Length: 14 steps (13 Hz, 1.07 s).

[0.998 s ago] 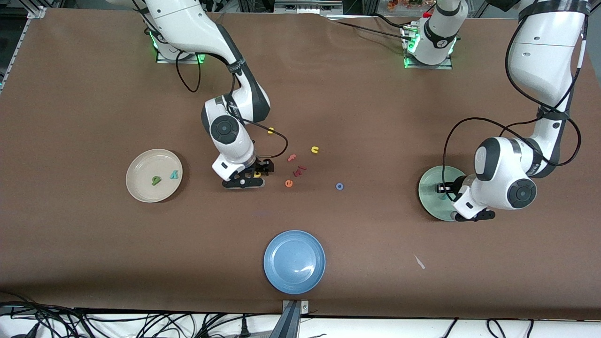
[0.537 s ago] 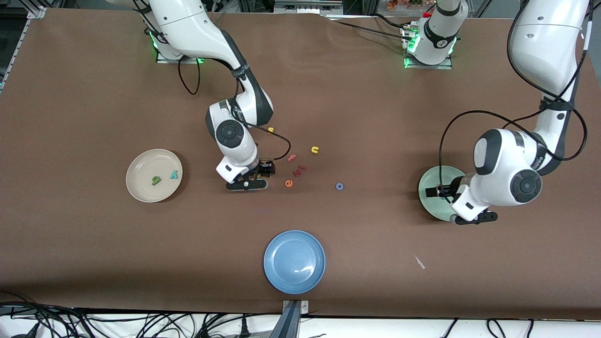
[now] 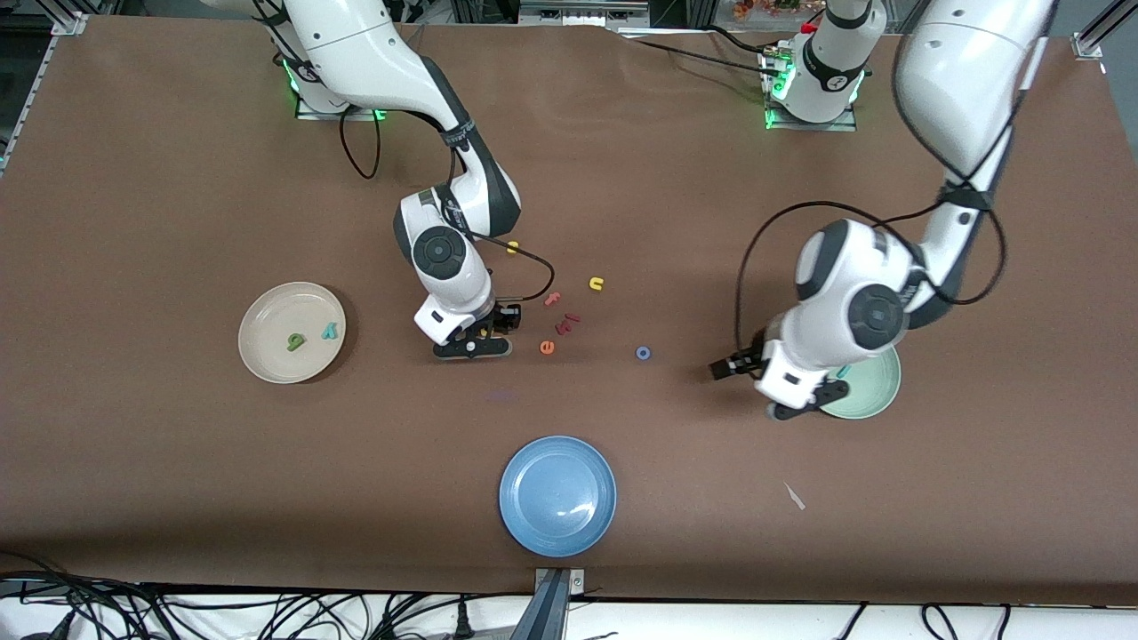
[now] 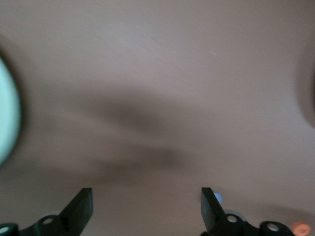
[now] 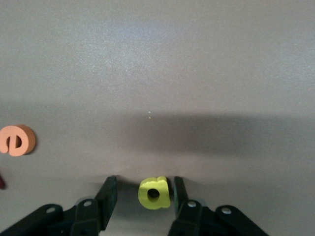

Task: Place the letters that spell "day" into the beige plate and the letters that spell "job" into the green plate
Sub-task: 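Grasp the yellow a and blue o with the right and left grippers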

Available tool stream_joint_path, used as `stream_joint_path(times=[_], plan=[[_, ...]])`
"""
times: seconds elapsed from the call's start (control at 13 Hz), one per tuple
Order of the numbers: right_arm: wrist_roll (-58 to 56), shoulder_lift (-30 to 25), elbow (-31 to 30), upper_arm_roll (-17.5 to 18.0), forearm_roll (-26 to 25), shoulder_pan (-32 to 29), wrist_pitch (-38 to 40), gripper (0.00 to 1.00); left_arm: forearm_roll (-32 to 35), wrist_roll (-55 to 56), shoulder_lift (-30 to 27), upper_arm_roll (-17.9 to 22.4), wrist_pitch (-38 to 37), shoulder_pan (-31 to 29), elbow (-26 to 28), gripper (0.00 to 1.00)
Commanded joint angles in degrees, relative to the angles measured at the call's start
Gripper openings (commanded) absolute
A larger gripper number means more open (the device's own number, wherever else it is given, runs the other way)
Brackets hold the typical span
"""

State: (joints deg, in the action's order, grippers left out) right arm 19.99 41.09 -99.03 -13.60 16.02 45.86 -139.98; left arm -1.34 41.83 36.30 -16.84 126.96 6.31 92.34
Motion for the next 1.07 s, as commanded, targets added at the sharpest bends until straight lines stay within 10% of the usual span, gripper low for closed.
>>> stream_joint_path(times=[0.0, 0.15, 1.0], plan=[[-0.7, 0.7, 1.5, 0.1, 1.5, -0.5, 0.8, 0.46, 1.8, 5.5, 4.4, 0.8, 5.2, 5.5, -1.5, 0.90], [-0.7, 0.8, 1.5, 0.1, 1.5, -0.5, 0.8, 0.36, 1.7, 7.2, 6.1, 1.4, 8.3, 8.0, -1.9, 0.77], [-1.4, -0.2, 7.2, -0.5, 2.8, -3.4, 13.8, 0.11, 6.3, 7.2, 11.3, 5.7, 7.7, 15.1, -7.7, 0.77]])
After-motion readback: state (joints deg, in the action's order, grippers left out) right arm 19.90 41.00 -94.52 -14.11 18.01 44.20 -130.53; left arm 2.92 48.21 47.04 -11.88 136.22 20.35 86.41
